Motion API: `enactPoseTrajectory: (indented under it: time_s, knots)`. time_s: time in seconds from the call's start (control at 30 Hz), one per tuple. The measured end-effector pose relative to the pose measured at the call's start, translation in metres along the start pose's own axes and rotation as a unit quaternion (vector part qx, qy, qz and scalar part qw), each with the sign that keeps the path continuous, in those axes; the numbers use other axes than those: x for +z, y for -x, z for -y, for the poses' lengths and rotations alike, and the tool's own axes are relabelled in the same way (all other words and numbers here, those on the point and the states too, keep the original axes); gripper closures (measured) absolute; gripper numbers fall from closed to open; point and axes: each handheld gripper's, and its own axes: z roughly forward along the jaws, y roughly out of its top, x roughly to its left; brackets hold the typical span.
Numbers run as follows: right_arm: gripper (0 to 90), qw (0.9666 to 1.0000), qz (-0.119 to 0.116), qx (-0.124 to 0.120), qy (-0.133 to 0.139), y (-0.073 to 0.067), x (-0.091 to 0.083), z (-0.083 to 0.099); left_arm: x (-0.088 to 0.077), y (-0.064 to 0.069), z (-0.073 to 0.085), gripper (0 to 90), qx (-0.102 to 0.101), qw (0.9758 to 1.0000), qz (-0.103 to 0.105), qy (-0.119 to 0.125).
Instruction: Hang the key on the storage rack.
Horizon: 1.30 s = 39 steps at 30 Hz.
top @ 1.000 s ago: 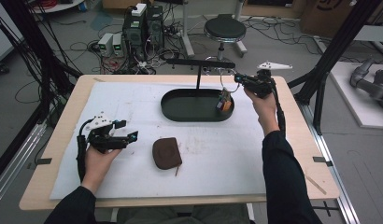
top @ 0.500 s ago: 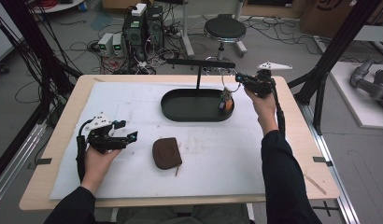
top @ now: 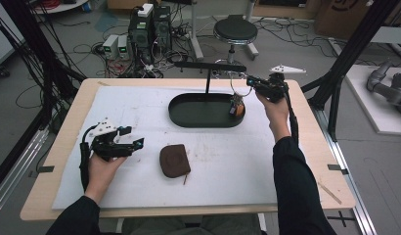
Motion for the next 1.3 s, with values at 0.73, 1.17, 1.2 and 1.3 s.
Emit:
enactPoseTrajectory:
  time_s: [0.73, 1.17, 1.2, 1.3]
  knots:
    - [48.6, 0.9965, 0.023, -0.077, -0.022, -0.026, -0.066, 0.001, -0.002, 0.004, -0.004, 25.8, 0.006, 1.0000, 0.000, 0.007]
    - [43.2, 0.9983, -0.005, -0.057, 0.007, -0.045, -0.123, 0.047, -0.005, 0.014, -0.012, 25.8, 0.011, 0.9997, 0.008, 0.021]
    - [42.1, 0.9988, -0.004, -0.049, 0.008, -0.044, -0.126, 0.052, -0.006, 0.014, -0.012, 25.8, 0.013, 0.9997, 0.007, 0.019]
    - [41.1, 0.9992, 0.000, -0.039, 0.011, -0.041, -0.132, 0.067, -0.007, 0.012, -0.010, 25.8, 0.011, 0.9997, 0.006, 0.021]
